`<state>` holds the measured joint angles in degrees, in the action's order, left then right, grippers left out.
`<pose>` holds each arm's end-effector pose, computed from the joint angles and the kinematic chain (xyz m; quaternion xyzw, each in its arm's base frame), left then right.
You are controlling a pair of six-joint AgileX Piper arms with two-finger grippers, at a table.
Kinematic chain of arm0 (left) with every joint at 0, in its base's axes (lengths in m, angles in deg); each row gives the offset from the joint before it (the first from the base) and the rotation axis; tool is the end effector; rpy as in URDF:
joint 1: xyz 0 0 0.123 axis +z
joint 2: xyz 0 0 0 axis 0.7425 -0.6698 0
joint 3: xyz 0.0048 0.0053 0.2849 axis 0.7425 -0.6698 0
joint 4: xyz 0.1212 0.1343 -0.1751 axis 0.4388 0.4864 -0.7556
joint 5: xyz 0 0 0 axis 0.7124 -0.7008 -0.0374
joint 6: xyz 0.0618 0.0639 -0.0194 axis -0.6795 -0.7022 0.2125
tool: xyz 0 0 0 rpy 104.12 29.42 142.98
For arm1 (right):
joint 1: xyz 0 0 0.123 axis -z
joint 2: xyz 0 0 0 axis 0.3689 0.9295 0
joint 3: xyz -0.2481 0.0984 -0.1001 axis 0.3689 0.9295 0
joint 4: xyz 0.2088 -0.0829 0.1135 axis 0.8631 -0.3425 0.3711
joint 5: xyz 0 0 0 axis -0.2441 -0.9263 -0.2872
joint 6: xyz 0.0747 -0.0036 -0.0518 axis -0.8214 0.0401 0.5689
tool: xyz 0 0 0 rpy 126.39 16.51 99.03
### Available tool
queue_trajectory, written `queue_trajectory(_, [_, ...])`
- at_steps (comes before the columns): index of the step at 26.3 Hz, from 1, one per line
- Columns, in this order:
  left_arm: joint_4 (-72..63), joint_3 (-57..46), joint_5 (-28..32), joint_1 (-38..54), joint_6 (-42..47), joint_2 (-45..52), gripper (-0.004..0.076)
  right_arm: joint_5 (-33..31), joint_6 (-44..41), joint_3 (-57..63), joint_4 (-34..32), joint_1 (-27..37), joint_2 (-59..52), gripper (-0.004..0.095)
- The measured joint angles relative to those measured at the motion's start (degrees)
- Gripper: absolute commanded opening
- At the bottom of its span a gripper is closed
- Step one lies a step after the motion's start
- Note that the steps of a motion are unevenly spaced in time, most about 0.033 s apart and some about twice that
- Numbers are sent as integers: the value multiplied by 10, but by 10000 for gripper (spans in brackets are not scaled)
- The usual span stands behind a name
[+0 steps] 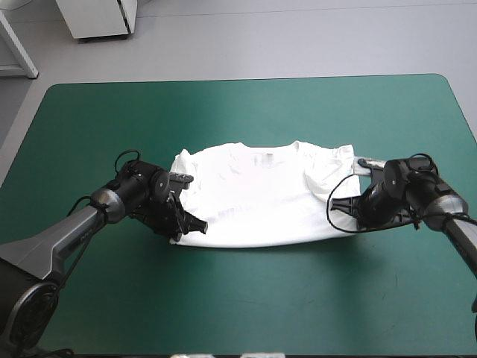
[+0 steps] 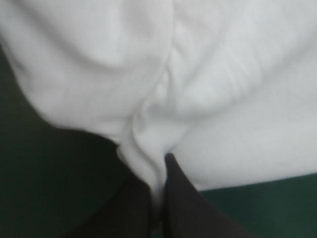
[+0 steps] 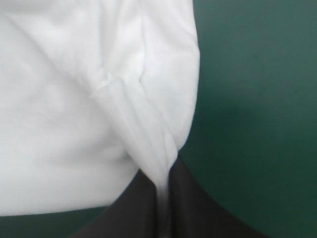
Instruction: Fold the cloth
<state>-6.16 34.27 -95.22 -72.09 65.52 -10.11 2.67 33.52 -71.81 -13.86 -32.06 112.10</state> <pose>0.2761 -0.1281 0.2262 0.1293 0.9896 -0.0374 0.0501 0.2703 0.0552 0.2615 0.0627 0.9890 0.0613 0.1191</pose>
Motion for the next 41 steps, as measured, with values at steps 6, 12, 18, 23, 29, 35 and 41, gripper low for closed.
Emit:
queue_trajectory(6, [56, 117, -23, 0, 0, 14, -10, -11, 6, -113, -6, 0, -1, -17])
queue_trajectory(12, [87, 237, -12, 12, 0, -20, -10, 14, 6, -184, -7, 0, 42, -17])
queue_trajectory(18, [107, 400, -11, 37, 0, -152, -10, 44, -14, -286, -49, 0, 142, -17])
queue_trajectory(23, [117, 496, -12, 37, -4, -251, -10, 46, -30, -349, -82, 2, 233, -17])
queue_trajectory(29, [119, 528, -6, 37, -3, -329, -10, 46, -45, -399, -88, 19, 314, -17])
queue_trajectory(35, [120, 529, 9, 37, -3, -350, 12, 46, 22, -417, -60, 28, 334, 127])
queue_trajectory(41, [120, 536, 22, 37, -4, -351, 288, 33, 51, -420, -36, 29, 337, 581])
